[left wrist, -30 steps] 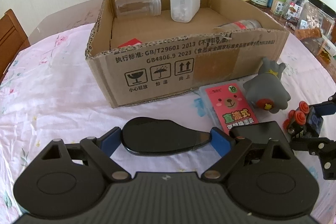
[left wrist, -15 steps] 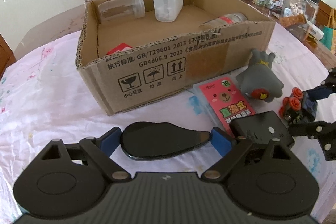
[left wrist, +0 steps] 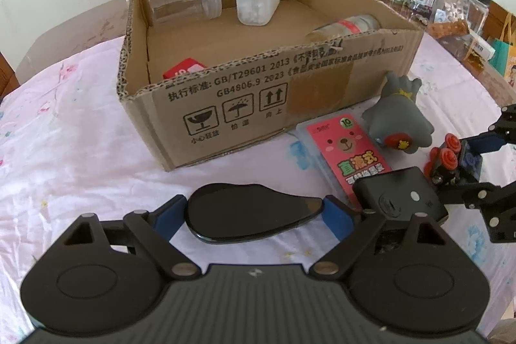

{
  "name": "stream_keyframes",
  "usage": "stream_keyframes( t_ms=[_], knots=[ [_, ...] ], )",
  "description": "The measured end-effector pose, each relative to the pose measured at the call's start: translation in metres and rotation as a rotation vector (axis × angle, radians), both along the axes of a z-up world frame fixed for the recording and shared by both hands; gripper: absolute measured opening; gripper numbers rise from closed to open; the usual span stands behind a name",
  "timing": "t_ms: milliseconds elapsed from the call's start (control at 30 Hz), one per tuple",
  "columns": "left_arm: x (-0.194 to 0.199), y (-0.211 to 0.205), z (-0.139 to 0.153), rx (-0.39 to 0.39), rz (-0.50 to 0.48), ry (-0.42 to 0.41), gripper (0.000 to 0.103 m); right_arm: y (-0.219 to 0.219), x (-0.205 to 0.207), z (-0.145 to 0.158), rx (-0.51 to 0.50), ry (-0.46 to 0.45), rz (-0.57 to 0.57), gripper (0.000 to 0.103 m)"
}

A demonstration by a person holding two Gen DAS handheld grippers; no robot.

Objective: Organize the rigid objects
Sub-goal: 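Lift and carry the toy train and tape measure over the cardboard box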

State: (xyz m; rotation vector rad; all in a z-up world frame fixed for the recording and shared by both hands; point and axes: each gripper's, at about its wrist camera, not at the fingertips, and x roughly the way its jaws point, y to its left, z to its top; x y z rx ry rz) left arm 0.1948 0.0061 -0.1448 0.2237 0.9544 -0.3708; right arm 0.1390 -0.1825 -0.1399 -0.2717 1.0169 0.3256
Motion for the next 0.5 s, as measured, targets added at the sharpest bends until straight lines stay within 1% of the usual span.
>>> stream_keyframes(
  t_ms=[100, 233, 500],
  knots=[
    [-0.001, 0.001, 0.005, 0.017, -0.006, 0.002, 0.089, 0.000, 0.001, 0.002, -0.015, 0.001, 0.006, 0.057],
    [-0.004, 0.005, 0.018, 0.009, -0.011, 0.007, 0.089, -0.002, 0.002, 0.010, -0.022, -0.004, 0.017, 0.057],
    [-0.012, 0.009, 0.055, -0.006, -0.053, -0.019, 0.089, -0.007, 0.004, 0.037, -0.032, -0.041, 0.064, 0.057]
  ],
)
